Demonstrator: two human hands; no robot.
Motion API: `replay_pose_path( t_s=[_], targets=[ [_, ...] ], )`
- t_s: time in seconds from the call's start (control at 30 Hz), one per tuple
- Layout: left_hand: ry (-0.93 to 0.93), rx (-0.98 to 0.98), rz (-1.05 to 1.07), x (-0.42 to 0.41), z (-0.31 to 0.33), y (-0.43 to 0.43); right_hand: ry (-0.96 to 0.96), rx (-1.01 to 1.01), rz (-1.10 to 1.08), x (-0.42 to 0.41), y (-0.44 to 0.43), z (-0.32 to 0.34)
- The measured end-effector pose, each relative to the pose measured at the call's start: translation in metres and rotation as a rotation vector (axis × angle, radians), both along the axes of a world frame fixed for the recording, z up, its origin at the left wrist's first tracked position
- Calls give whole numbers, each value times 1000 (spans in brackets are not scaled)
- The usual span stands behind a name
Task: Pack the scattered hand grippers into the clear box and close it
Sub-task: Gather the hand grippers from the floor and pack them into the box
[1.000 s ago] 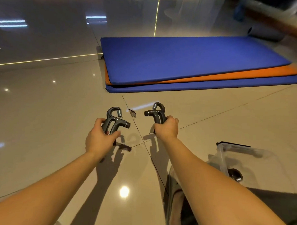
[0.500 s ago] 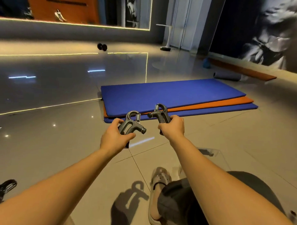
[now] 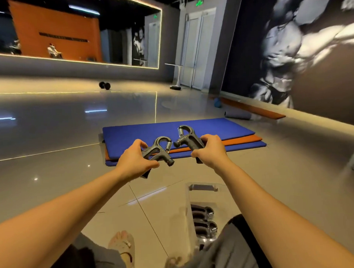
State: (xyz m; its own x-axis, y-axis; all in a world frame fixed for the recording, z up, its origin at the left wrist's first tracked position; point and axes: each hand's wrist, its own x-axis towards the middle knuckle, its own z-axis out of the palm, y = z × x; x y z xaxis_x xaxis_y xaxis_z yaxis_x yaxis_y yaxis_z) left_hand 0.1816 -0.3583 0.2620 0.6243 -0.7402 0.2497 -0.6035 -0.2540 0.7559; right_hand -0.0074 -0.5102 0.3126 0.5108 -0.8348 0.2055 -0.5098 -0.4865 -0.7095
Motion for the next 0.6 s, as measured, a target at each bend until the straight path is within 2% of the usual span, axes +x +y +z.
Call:
replay_pose_path(
  t_s=[0.37,0.6],
  targets=[
    [-122,68,-251,-56,-21,-83,191,-71,-139,-124,-38,-12],
    [-356,151,-311,-78,-66,-166,370,-78,-156,-183,-92,-65]
  ],
)
